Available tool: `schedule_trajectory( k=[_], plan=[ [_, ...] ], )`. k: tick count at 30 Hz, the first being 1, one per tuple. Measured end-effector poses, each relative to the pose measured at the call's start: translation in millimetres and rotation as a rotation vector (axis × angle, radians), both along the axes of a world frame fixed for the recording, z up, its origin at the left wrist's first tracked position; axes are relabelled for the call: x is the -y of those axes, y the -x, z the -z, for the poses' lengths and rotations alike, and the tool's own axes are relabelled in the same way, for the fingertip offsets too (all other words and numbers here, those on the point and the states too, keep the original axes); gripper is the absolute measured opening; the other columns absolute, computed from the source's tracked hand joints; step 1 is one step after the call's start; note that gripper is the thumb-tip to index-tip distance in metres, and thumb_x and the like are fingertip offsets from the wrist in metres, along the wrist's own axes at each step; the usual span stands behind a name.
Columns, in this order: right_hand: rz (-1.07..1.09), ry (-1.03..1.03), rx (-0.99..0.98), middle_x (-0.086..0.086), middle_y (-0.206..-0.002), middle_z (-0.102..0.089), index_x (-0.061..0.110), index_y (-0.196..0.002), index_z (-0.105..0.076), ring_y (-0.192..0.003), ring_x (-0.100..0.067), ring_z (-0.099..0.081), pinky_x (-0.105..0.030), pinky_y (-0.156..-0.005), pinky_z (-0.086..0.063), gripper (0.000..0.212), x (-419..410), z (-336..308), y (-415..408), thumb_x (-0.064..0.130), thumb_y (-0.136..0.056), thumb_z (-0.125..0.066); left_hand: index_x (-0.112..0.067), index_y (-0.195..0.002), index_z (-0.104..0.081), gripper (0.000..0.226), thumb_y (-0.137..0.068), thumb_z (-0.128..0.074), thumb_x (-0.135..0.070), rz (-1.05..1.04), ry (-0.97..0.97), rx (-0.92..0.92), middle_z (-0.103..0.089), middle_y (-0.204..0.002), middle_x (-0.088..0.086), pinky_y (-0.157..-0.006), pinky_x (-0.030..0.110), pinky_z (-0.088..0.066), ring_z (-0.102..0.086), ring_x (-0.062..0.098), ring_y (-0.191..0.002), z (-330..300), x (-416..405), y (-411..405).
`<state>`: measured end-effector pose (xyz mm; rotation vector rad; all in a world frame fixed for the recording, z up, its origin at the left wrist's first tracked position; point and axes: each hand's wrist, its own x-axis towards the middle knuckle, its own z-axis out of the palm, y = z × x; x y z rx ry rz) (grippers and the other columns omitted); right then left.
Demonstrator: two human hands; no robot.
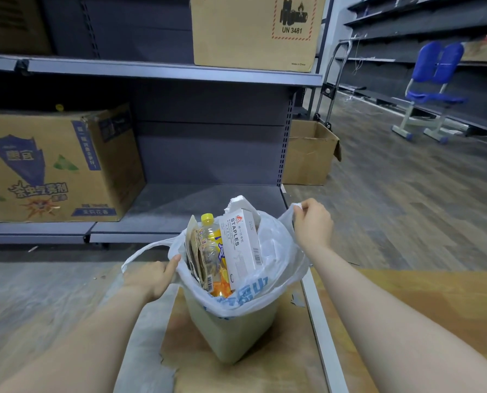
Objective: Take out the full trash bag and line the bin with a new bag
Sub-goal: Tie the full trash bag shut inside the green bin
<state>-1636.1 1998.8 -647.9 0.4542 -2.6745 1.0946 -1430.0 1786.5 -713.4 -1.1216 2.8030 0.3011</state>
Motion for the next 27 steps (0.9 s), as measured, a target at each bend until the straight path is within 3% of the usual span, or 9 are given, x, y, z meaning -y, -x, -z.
schedule_trajectory(
  k=[2, 6, 11, 15, 18, 21, 24, 27],
  plan=[
    [-0.029, 0.015, -0.038, -0.009, -0.106, -0.064, 0.007, -0.103, -0.059, -0.096, -0.03, -0.059, -0.032, -0.074, -0.038, 0.025, 8, -7, -2, 0.026, -0.099, -0.043, -0.019, -0.105, -0.061, 0.066, -0.098, -0.006, -0.053, -0.03, -0.017, -0.002, -0.064, -0.11, 0.002, -0.102, 0.04, -0.037, -0.055, 0.023, -0.107, 1, 1, -1],
    [-0.063, 0.082, -0.044, -0.01, -0.102, -0.066, 0.006, -0.103, -0.058, -0.095, -0.032, -0.058, -0.032, -0.071, -0.037, 0.024, 25, -22, -6, 0.024, -0.099, -0.043, -0.015, -0.084, -0.06, 0.057, -0.099, -0.016, -0.049, -0.105, 0.102, -0.051, -0.063, -0.108, 0.008, -0.096, 0.039, -0.037, -0.049, 0.027, -0.113, 1, 6, -1],
    [-0.151, 0.232, -0.027, -0.009, -0.092, -0.07, 0.011, -0.096, -0.058, -0.094, -0.031, -0.061, -0.036, -0.078, -0.045, 0.017, 48, -41, -12, 0.022, -0.097, -0.045, -0.011, -0.11, -0.059, 0.056, -0.099, -0.018, -0.048, -0.239, 0.054, -0.072, -0.056, -0.122, 0.01, -0.095, 0.041, -0.035, -0.046, 0.028, -0.117, 3, 10, -3],
    [-0.244, 0.222, -0.037, -0.006, -0.089, -0.07, 0.017, -0.09, -0.057, -0.085, -0.028, -0.065, -0.033, -0.071, -0.045, 0.013, 63, -53, -24, 0.024, -0.095, -0.047, -0.01, -0.132, -0.039, 0.054, -0.1, -0.016, -0.047, -0.311, -0.113, -0.068, -0.054, -0.131, 0.009, -0.101, 0.042, -0.034, -0.051, 0.031, -0.118, 12, 18, -4],
    [-0.353, 0.185, -0.059, -0.005, -0.092, -0.07, 0.016, -0.094, -0.06, -0.086, -0.029, -0.066, -0.035, -0.075, -0.051, 0.015, 76, -61, -39, 0.023, -0.095, -0.048, -0.011, -0.142, -0.031, 0.058, -0.1, -0.018, -0.047, -0.337, -0.324, -0.202, -0.049, -0.137, 0.009, -0.103, 0.043, -0.036, -0.055, 0.035, -0.114, 16, 20, -3],
    [-0.5, 0.093, -0.084, -0.005, -0.103, -0.069, 0.014, -0.103, -0.063, -0.093, -0.029, -0.064, -0.04, -0.082, -0.052, 0.018, 91, -64, -56, 0.022, -0.096, -0.048, -0.01, -0.145, -0.03, 0.054, -0.102, -0.019, -0.041, -0.348, -0.501, -0.348, -0.042, -0.144, 0.012, -0.108, 0.042, -0.033, -0.046, 0.034, -0.126, 13, 16, 1],
    [-0.633, -0.076, -0.098, -0.007, -0.107, -0.068, 0.01, -0.105, -0.062, -0.097, -0.032, -0.061, -0.041, -0.084, -0.051, 0.019, 105, -61, -72, 0.012, -0.093, -0.048, -0.002, -0.13, -0.048, 0.053, -0.103, -0.02, -0.038, -0.394, -0.553, -0.442, -0.052, -0.129, 0.016, -0.105, 0.038, -0.033, -0.046, 0.033, -0.123, 8, 13, 4],
    [-0.725, -0.24, -0.127, -0.01, -0.096, -0.064, 0.005, -0.086, -0.055, -0.088, -0.034, -0.055, -0.038, -0.071, -0.047, 0.008, 116, -51, -82, 0.004, -0.088, -0.047, -0.001, -0.093, -0.056, 0.05, -0.103, -0.021, -0.035, -0.38, -0.463, -0.434, -0.055, -0.099, 0.012, -0.089, 0.035, -0.037, -0.049, 0.029, -0.099, 1, 9, 3]
  ],
)
